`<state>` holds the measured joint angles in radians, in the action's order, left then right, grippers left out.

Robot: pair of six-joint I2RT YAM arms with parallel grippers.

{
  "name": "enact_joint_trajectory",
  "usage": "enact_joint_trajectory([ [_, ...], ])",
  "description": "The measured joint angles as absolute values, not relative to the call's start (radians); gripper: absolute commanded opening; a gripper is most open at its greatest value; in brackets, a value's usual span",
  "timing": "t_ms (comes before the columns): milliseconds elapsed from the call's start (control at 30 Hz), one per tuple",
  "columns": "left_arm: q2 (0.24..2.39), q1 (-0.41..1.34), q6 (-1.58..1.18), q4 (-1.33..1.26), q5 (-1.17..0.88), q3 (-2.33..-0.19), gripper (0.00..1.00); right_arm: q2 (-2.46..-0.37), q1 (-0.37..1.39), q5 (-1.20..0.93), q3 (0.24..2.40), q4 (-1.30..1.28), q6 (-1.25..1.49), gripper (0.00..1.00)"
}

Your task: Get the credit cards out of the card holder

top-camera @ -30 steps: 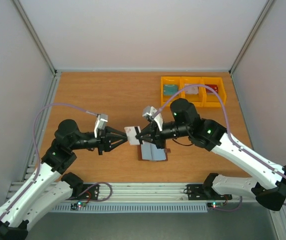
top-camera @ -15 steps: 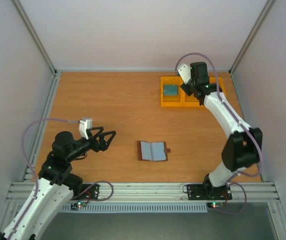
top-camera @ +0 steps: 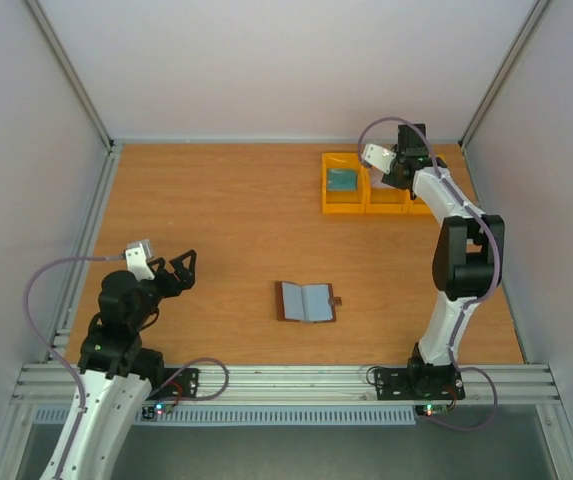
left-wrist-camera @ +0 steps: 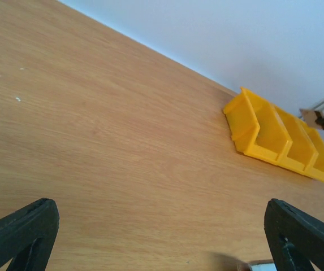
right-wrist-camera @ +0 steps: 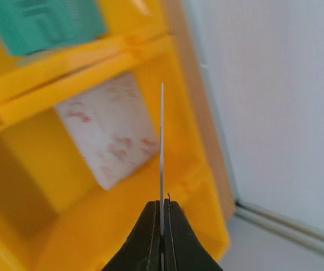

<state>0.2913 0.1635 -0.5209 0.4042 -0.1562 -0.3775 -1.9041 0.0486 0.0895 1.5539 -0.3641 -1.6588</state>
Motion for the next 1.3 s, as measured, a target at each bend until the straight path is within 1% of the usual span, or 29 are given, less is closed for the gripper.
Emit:
enact_joint_trajectory([
  [100,0.291,0.144,-0.524,0.407,-0.153,-0.376,0.99,-1.967,0.049,0.037,1.568,-0.418,-1.745,0.01],
  [267,0.300,0.124,-0.530,0.408,-0.153,-0.369,0.99,-2.079,0.051,0.044,1.642,-0.442,-1.812,0.01],
  [367,0.310,0.121,-0.535,0.406,-0.155,-0.364,0.99,-2.110,0.044,0.059,1.672,-0.438,-1.828,0.01],
  [633,0.329,0.119,-0.546,0.406,-0.168,-0.358,0.99,-2.168,0.049,0.108,1.673,-0.395,-1.854,0.01],
  [700,0.332,0.119,-0.547,0.405,-0.168,-0.358,0.99,-2.177,0.049,0.116,1.683,-0.385,-1.853,0.03],
  [833,0.343,0.119,-0.547,0.403,-0.171,-0.358,0.99,-2.203,0.049,0.120,1.725,-0.378,-1.853,0.14],
  [867,0.345,0.119,-0.547,0.403,-0.172,-0.358,0.99,-2.207,0.049,0.120,1.730,-0.378,-1.852,0.20],
  [1000,0.354,0.119,-0.547,0.401,-0.175,-0.358,0.99,-2.215,0.049,0.123,1.733,-0.374,-1.853,0.52],
  [1033,0.355,0.119,-0.547,0.401,-0.175,-0.357,0.99,-2.217,0.049,0.124,1.733,-0.375,-1.856,0.57],
  [1133,0.355,0.118,-0.547,0.400,-0.176,-0.357,0.99,-2.217,0.049,0.125,1.733,-0.380,-1.859,0.67],
  [1200,0.355,0.118,-0.547,0.400,-0.176,-0.357,0.99,-2.217,0.050,0.124,1.733,-0.387,-1.859,0.71],
  [1267,0.355,0.118,-0.547,0.400,-0.179,-0.357,0.99,-2.217,0.050,0.123,1.733,-0.397,-1.860,0.74],
  [1300,0.355,0.118,-0.547,0.400,-0.179,-0.357,0.99,-2.216,0.050,0.123,1.733,-0.402,-1.862,0.77],
])
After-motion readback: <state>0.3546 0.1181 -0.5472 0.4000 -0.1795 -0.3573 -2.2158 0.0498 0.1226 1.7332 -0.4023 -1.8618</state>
